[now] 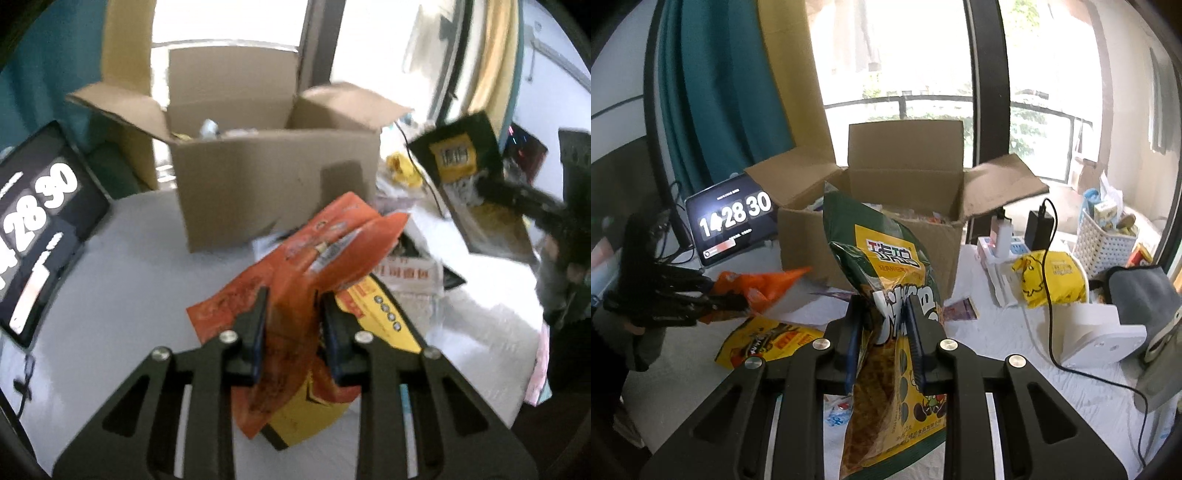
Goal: Organize snacks
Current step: 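Carry the yellow-green bag and orange bag over the cardboard box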
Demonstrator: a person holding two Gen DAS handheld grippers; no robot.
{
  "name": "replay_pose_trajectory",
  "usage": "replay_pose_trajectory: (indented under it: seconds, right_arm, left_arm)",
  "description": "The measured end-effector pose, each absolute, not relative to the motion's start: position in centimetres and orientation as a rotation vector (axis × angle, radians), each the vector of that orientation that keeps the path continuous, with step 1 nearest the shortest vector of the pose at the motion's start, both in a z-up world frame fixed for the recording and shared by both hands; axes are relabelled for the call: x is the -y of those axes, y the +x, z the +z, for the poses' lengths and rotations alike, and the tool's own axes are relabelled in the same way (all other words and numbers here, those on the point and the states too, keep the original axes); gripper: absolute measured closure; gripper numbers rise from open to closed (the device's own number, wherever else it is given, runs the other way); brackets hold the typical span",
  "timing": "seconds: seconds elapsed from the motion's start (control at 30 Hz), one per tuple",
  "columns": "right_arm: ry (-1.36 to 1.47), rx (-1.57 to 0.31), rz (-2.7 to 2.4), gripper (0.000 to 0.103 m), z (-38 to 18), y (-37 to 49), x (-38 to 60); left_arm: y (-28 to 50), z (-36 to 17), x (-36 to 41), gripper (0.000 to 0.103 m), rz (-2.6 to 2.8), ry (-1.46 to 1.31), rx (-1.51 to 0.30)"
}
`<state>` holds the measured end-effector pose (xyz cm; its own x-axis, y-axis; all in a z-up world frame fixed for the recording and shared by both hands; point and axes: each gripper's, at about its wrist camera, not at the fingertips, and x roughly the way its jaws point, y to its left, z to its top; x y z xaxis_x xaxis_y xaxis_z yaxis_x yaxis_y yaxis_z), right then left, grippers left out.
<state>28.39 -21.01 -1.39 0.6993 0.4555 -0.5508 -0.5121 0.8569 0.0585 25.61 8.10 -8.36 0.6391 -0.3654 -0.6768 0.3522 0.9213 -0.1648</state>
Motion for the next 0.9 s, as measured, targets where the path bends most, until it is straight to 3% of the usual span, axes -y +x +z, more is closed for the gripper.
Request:
replay_pose_trajectory:
  seconds: [0.43, 0.9]
  right_arm:
    - [-0.126, -0.492, 0.579, 0.078, 2.2, 29.0, 19.7]
    - [-0.113, -0.404, 0.575, 0.078, 4.6, 32.3, 20.2]
  left_arm:
    - [25.7, -2.1, -10.0, 0.076, -0.330, -0.200, -0.591]
    - [30.6, 1.7, -6.7, 0.076, -0.315, -0.109, -0.486]
